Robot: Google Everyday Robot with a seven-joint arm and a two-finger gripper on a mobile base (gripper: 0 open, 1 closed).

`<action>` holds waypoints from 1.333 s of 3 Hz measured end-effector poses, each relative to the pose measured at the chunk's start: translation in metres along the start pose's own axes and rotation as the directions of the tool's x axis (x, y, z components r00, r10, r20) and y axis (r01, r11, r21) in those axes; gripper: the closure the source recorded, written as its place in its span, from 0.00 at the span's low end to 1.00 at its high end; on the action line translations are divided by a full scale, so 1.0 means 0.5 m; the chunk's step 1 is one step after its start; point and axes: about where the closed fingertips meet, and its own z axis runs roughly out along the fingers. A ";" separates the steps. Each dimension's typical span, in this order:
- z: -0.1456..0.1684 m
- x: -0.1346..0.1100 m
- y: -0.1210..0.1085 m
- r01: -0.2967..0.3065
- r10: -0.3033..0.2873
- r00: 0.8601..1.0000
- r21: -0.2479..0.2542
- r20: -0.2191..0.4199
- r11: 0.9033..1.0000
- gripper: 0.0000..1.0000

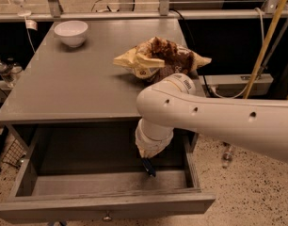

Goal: Pick rxbar blueberry from top drawer and place on counter

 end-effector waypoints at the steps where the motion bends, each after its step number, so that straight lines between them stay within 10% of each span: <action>1: -0.030 0.008 -0.011 -0.004 0.003 1.000 0.024 0.019 1.000 1.00; 4: -0.205 -0.005 -0.041 0.044 -0.060 0.993 0.156 0.100 0.987 1.00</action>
Offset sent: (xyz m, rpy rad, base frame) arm -0.0111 -0.0444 0.0744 -0.0587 -0.1214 -0.0369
